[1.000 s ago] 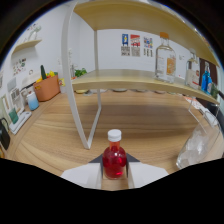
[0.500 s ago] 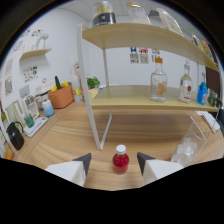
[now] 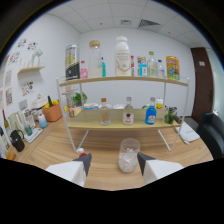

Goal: Make me a cup of Vodka Sunrise.

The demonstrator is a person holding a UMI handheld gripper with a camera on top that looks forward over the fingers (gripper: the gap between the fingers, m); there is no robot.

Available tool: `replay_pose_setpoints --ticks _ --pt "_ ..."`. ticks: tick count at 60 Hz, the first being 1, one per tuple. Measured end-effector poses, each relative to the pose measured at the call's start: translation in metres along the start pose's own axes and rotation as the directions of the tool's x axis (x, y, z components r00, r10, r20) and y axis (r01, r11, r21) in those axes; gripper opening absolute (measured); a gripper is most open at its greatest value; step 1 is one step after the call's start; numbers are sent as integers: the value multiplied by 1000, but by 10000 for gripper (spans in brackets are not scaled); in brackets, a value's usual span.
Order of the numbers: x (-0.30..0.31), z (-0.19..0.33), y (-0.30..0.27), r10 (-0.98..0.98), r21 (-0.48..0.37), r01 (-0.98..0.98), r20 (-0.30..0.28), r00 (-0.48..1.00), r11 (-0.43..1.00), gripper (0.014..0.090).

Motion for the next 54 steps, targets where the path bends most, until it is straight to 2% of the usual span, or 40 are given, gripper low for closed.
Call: replay_pose_setpoints --ticks 9,15,27,28,29,41,45,54 --pt "54 -14 20 -18 -57 15 -52 998 998 860" --pt "86 -24 6 -8 -43 5 -75 997 999 861" --pt "147 -30 -95 28 78 -20 -113 993 997 861" --pt "151 -29 -105 32 91 -22 -113 993 996 808" --pt "155 -27 -115 35 104 -23 -112 993 994 862" --pt "203 4 -221 68 228 -42 -108 992 973 860" --pt "213 20 -241 64 251 -35 -109 992 967 858" --pt "228 58 -262 48 242 -20 -114 992 970 842"
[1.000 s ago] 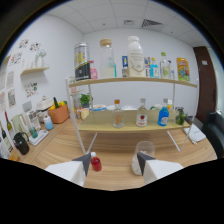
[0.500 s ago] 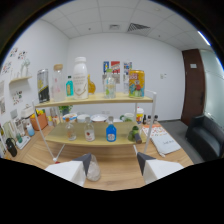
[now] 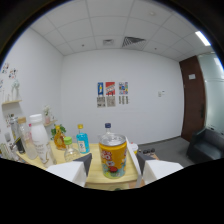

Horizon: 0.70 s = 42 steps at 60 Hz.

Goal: Make me a cup of Vodka Sunrise.

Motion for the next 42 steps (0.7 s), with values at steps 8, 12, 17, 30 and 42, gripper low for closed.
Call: replay_pose_setpoints --ticks 8,12,17,30,42 --pt "-2 25 1 1 -19 -1 28 1000 1000 741" --pt "-4 35 3 -5 -23 6 37 999 1000 669" --pt "-2 38 3 -10 -31 11 31 999 999 537" --pt "-2 34 3 -6 -37 7 27 1000 999 518" --pt "1 11 -21 -15 11 15 11 1000 1000 510"
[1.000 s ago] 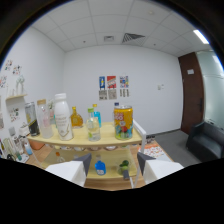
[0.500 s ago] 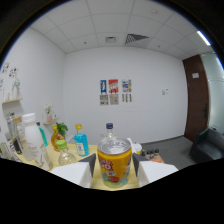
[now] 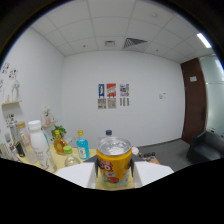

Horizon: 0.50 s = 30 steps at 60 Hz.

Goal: Make me a cup of Vodka Sunrise.

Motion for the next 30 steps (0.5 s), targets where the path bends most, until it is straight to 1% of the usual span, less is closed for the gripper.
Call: replay_pose_setpoints --ticks 7,15,24,30 --pt "-9 -29 -13 10 42 -10 1 1000 999 510" --pt "-24 -58 2 19 33 -19 3 1000 999 509" --pt "-45 -75 62 57 -33 -57 -10 998 998 508" --pt "-63 -77 116 31 -115 -33 -16 999 993 509"
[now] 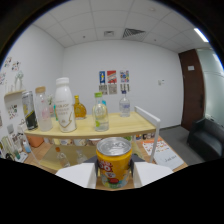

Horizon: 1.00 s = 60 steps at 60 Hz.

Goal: Make me a cup of Vodka Sunrise.

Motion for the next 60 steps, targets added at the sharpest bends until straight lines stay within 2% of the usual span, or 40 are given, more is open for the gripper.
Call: replay_pose_setpoints --ticks 11,21,27,33,44,51,60 --pt "-20 16 75 -118 -107 116 -10 993 987 508" --pt "-34 26 114 -318 -145 314 -4 948 938 508" --pt "-36 31 122 -507 -152 500 -6 862 853 506" --pt "-36 36 125 -695 -154 687 -5 719 711 504" --pt "-31 44 122 -936 -147 925 -3 353 350 504" --pt "-35 42 116 -996 -124 988 -15 93 94 508" --pt "-41 45 111 -981 -107 977 -32 -189 -185 506"
